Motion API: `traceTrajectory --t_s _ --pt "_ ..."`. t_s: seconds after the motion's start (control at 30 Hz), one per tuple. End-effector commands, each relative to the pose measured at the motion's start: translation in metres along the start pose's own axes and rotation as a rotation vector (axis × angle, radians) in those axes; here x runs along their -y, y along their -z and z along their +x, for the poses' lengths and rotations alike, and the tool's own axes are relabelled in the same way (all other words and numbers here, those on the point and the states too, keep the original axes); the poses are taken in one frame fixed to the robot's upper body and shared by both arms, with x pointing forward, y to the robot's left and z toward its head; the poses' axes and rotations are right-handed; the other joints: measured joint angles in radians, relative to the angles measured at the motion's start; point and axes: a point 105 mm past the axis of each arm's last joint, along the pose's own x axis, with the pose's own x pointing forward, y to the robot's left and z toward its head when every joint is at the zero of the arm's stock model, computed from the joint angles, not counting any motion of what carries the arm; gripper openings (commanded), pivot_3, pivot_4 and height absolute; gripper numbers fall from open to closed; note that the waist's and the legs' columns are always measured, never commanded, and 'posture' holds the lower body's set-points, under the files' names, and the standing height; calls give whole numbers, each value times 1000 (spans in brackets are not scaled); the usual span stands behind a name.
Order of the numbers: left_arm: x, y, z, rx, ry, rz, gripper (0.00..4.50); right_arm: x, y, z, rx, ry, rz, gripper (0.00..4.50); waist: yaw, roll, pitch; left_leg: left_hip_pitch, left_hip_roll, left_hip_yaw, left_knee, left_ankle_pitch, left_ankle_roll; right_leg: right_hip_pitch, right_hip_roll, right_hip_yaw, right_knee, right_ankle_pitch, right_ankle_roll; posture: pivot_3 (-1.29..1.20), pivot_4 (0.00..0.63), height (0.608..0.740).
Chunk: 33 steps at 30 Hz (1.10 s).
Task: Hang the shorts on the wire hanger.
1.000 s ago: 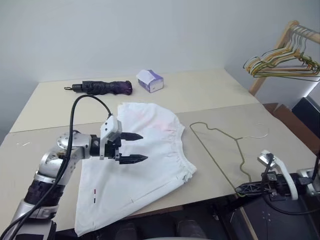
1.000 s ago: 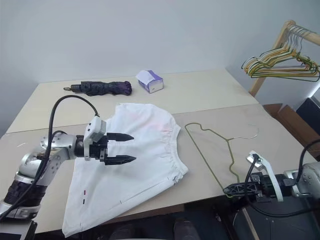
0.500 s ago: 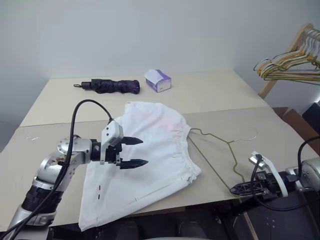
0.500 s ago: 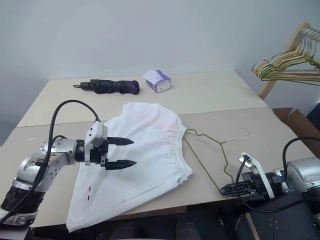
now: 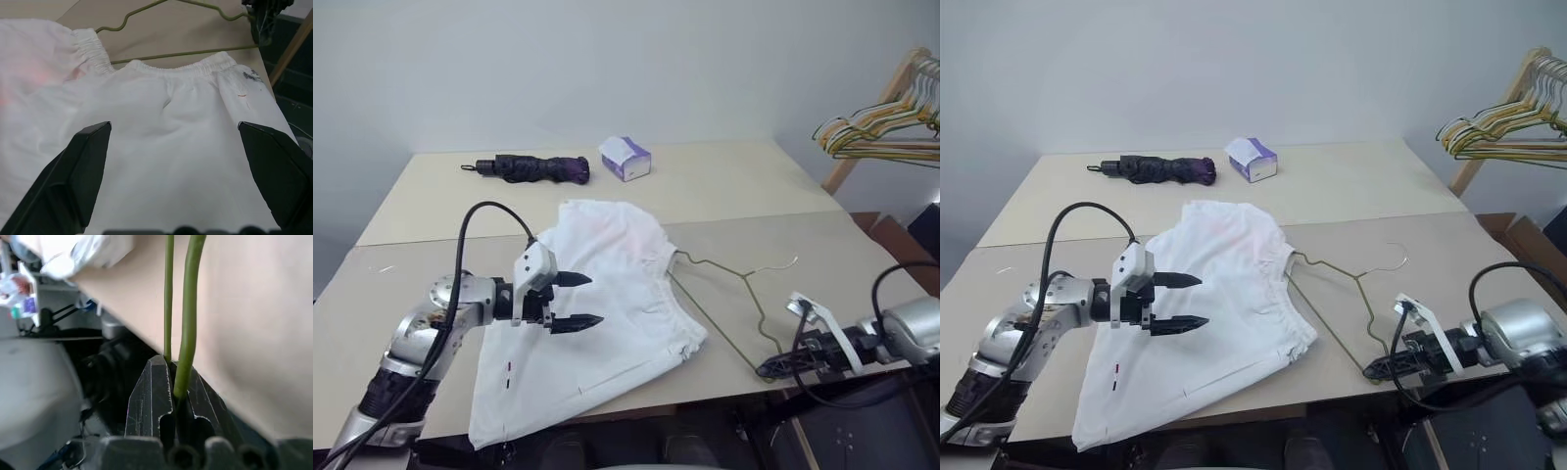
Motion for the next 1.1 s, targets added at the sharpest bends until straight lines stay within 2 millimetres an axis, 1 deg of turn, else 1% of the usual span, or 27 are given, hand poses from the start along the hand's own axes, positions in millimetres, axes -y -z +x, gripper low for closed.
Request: traceTrajectory --t_s 0.03,0.17,0.27,0.37,0.43,0.5,0.63,0.77,0.83,0.93,1.07,1.1 --pt "-1 -12 0 19 -19 68 4487 -6 -11 -10 -1 -12 -61 0 4 0 0 0 0 0 0 0 0 0 0 0 0 0 0 -9 0 740" --pt "1 -10 2 24 -14 69 4487 -8 -11 -7 -75 -36 -111 0 9 0 0 -1 0 1 0 0 0 0 0 -1 0 0 0 8 0 740" --pt "2 -9 0 20 -17 76 4487 -10 -21 -6 -87 -36 -129 0 10 0 0 -1 0 1 0 0 0 0 0 -1 0 0 0 28 0 740" --pt "2 -9 2 16 -44 95 4487 -3 -33 -5 -65 -12 -98 0 7 0 0 0 0 0 0 0 0 0 0 -1 0 0 -1 41 0 740" --pt "3 -10 5 32 -47 94 4487 -1 -45 -4 -19 -22 -64 0 9 0 0 0 0 1 0 0 0 0 0 -1 0 0 -1 50 0 740" --pt "7 -13 9 55 -43 85 4487 2 -53 -2 -5 -16 -75 0 14 0 0 0 0 1 0 0 0 1 0 -1 0 0 -1 56 0 740" --pt "10 -10 13 50 -47 87 4487 3 -58 4 -27 -21 -121 0 35 0 0 -1 -1 0 0 0 0 0 0 -1 0 0 -1 70 0 740" --pt "10 -9 10 50 -63 83 4487 5 -72 1 31 3 -153 0 43 0 0 -2 0 1 0 0 0 -1 0 -2 1 1 -2 74 0 740" --pt "8 -11 7 59 -79 84 4487 3 -81 -4 76 37 -249 0 47 1 0 -2 -1 1 1 0 0 -1 0 -2 1 1 -2 69 0 740" --pt "5 -15 2 66 -92 90 4487 -8 -95 -11 137 102 -394 0 51 1 0 -3 -1 1 1 0 0 -1 0 -2 1 1 -2 55 0 740" --pt "-4 -23 -6 63 -99 126 4487 -21 -107 -9 119 273 -607 0 51 1 0 -5 0 0 1 0 0 -4 0 -2 1 1 -2 27 0 740" --pt "-8 -27 -9 64 -105 148 4487 -28 -111 -10 116 318 -674 0 51 1 0 -5 0 1 1 0 0 -5 0 -2 1 1 -2 18 0 740"
